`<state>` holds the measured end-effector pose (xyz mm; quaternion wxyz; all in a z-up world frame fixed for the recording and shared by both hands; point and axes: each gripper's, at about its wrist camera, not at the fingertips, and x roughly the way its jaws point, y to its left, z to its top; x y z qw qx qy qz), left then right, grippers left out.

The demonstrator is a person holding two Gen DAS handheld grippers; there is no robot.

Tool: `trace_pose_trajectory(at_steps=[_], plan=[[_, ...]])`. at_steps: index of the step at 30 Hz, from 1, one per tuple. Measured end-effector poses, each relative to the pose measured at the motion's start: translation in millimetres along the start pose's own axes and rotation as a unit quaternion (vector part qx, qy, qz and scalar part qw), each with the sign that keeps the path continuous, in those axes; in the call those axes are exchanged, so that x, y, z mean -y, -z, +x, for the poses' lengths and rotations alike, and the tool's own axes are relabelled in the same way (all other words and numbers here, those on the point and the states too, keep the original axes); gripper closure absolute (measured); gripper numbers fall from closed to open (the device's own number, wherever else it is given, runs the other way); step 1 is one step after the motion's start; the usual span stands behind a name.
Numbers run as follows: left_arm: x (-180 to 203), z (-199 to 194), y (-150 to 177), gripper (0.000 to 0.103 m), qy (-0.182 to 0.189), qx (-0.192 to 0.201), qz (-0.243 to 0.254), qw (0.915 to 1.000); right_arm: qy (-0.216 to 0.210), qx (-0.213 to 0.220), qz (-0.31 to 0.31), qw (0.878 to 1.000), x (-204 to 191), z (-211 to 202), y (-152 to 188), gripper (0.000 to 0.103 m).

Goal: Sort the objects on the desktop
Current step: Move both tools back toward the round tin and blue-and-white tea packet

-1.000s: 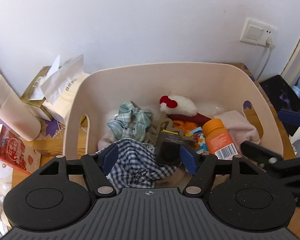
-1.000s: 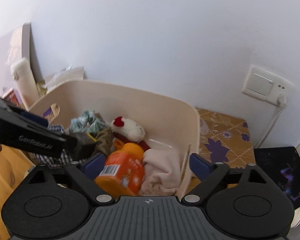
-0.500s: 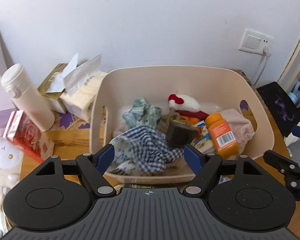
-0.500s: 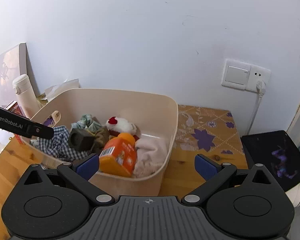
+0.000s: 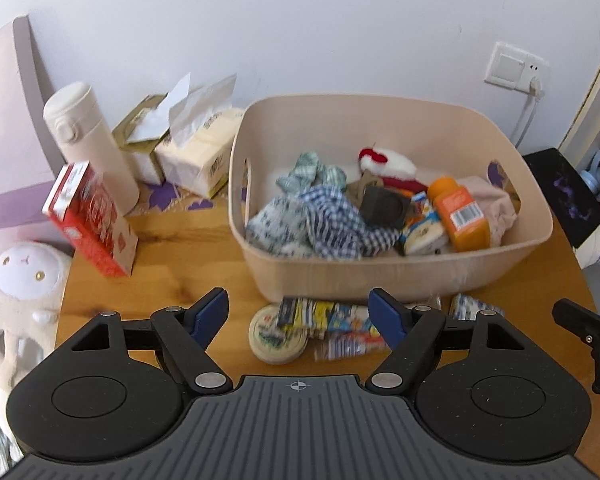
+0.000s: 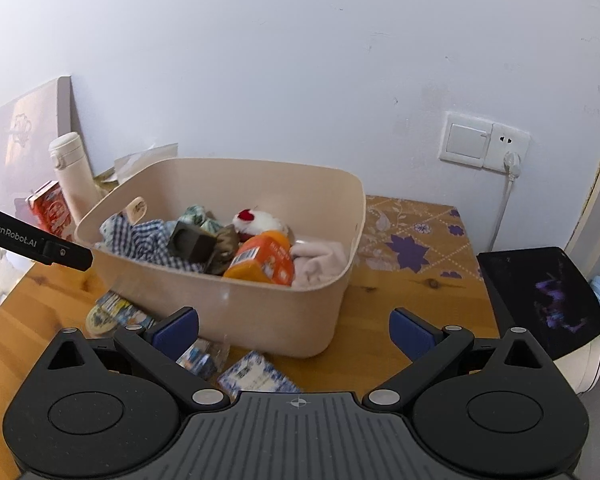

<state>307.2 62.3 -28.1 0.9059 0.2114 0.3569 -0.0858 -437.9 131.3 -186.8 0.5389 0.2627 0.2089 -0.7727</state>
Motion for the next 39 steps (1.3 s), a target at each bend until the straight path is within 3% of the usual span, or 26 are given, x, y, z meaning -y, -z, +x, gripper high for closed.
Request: trace_pose_trajectory(at_steps=[14,24,39], plan=[[-7.5,7.3,46.2,0.025,0.002,-0.032,0.014,0.9994,0.000,-0.052,-0.031,0.998,-8.6,0.6,44.8,0.000],[-3.3,29.6,65.3,0.025,0.003,-0.059,0.029,0.9978,-0.008,-0.106,-0.011,0.994,3.5,20.3,74.3,0.000],[-11.1,73.7,58.0,0.025,0.002,-0.064,0.043,0.9970,-0.015,-0.145,-0.033,0.989,10.4,56.9,80.8,0.000]])
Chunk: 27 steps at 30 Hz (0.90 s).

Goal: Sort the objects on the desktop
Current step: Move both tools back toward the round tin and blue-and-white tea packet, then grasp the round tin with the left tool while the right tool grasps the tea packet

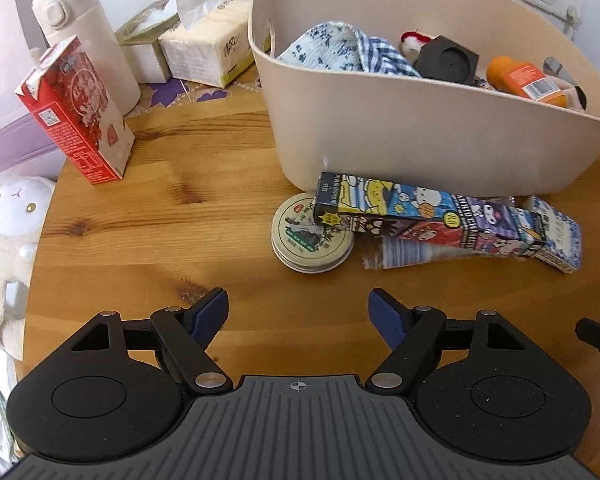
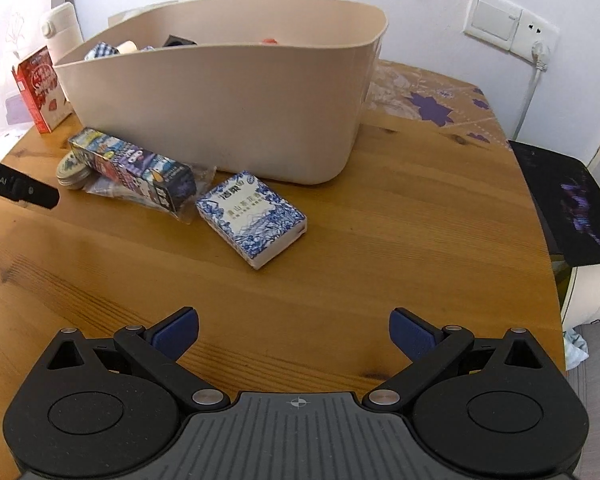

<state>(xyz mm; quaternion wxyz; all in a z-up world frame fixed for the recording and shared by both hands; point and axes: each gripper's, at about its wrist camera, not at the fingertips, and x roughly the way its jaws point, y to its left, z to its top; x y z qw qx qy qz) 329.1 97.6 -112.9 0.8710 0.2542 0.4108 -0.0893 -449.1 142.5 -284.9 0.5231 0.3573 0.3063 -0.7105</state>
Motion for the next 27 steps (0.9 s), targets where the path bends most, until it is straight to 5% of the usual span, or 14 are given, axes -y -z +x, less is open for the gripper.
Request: trace_pose_trajectory(at_steps=[27], plan=[[-11.3,41.6,-27.8,0.019,0.039,0.032,0.013,0.9986,-0.033,0.016,-0.061,0.997,-3.8,39.8,-37.1,0.000]])
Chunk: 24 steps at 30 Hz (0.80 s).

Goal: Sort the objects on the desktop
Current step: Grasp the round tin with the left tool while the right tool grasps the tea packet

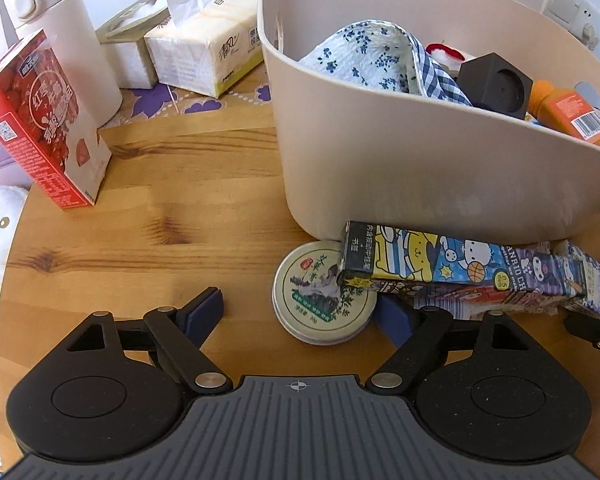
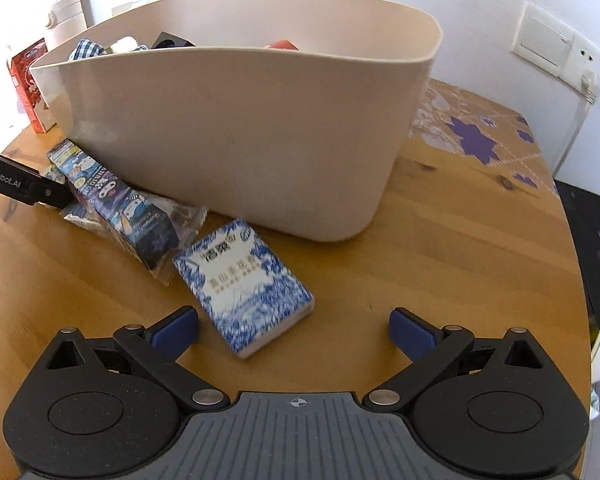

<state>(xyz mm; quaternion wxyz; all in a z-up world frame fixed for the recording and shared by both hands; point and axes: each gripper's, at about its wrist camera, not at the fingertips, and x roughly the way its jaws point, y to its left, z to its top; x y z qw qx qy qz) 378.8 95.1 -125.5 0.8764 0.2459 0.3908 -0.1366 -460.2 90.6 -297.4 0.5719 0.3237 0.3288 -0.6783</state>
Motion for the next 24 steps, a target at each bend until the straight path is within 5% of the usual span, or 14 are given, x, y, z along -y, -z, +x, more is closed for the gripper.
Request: trace_pose_trajectory(at_steps=[11,20,22,24], plan=[[-1.9,3.1,-2.3,0.020,0.009,0.019,0.012,0.9997,-0.005,0.021,-0.042,0.999,-12.3,1.9,-6.4,0.003],[6.0,-1.6,-4.1,0.047,0.035,0.030,0.051,0.9976,-0.042,0.025,-0.054,0.997,-22.3,-7.1,-7.4,0.043],[7.5,-2.8,-3.5,0.048,0.038,0.029,0.055,0.9973,-0.045,0.023,-0.062,0.997,-25.9,-9.3,-7.8,0.057],[8.0,-3.5,-2.2,0.048,0.039,0.029,0.059,0.9971,-0.044,0.020,-0.067,0.997,-28.8,-11.0,-9.9,0.060]])
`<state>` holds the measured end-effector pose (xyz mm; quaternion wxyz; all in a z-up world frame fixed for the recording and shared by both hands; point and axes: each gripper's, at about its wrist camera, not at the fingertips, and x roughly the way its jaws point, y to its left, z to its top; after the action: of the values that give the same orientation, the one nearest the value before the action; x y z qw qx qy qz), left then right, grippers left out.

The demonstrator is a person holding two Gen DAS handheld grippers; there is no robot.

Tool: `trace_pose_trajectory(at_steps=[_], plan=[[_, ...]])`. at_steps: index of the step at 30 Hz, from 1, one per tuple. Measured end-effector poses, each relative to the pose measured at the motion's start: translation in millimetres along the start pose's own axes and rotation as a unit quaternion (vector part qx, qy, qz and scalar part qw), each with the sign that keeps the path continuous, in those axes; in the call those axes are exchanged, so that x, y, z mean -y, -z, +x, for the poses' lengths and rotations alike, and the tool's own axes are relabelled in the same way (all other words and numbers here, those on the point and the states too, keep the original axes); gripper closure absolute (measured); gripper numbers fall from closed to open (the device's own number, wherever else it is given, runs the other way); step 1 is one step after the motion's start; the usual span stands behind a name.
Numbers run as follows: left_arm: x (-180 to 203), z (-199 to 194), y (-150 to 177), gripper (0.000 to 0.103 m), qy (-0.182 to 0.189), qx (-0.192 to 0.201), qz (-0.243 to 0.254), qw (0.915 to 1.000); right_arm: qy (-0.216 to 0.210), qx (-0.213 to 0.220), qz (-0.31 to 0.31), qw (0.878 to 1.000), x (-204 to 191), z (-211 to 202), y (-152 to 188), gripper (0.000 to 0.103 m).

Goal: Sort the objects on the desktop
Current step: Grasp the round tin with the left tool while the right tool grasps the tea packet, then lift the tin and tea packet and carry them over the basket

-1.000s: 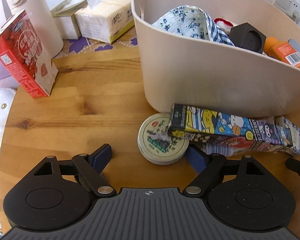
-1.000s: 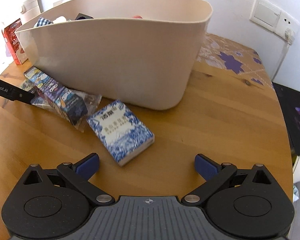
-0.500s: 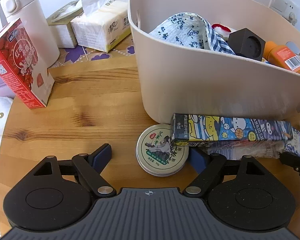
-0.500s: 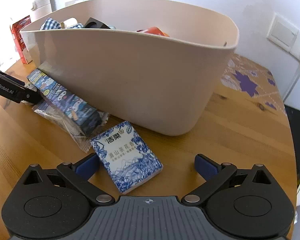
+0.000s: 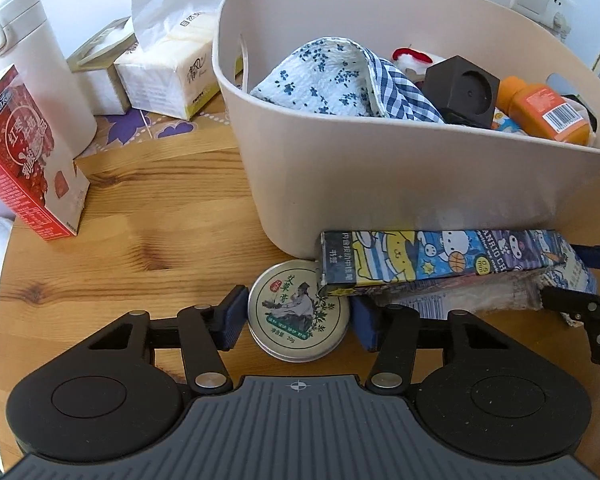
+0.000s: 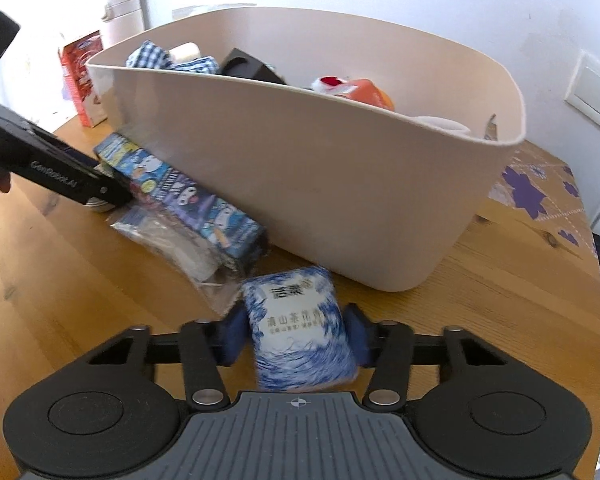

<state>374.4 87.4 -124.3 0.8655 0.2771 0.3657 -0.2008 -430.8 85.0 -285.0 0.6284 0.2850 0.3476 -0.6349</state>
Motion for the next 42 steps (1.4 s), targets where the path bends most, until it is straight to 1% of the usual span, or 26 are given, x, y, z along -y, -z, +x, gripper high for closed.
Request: trace_pose_trajectory(at_steps=[1,3,14,19,20,25,28,36,42], plan=[[0.4,-0.9,0.9,0.048,0.002,0.001,0.003,1.0000,0.000,-0.002,-0.001,1.000,6.2,3.9,-3.2,0.060],[1.2,-3.5,3.9,0.048,0.005,0.001,0.009,0.9999,0.001,-0.004,0.002,1.000,5.6,2.5,-2.2,0.060],[-5.6,-19.4,25.8,0.048,0.005,0.003,0.017,0.9998,0.018,-0.009,0.024,1.000,1.4,-12.1,20.6,0.060],[-11.3,-36.0,37.8,0.048,0.007,0.016,0.015,0.9997,0.020,-0.002,0.036,0.999,-1.1,-26.0,29.2,0.059],[-11.8,-40.8,40.8,0.048,0.008,0.019,0.015,0.9997,0.021,0.001,0.040,0.999,1.9,-34.3,34.7,0.059],[-13.8,-58.9,53.4,0.048,0.020,0.029,0.020,0.9992,0.022,0.005,0.049,0.999,-7.3,-49.1,45.1,0.059],[-14.6,-69.4,61.7,0.048,0.024,0.037,0.027,0.9986,0.024,0.008,0.070,0.997,-8.5,-59.7,49.4,0.059],[-24.3,-92.4,78.0,0.048,0.032,0.058,0.033,0.9973,0.042,0.029,0.079,0.996,-16.3,-86.9,56.1,0.059],[-32.2,-111.8,88.4,0.048,0.039,0.078,0.039,0.9955,0.050,0.058,0.075,0.994,-26.3,-114.3,59.1,0.059]])
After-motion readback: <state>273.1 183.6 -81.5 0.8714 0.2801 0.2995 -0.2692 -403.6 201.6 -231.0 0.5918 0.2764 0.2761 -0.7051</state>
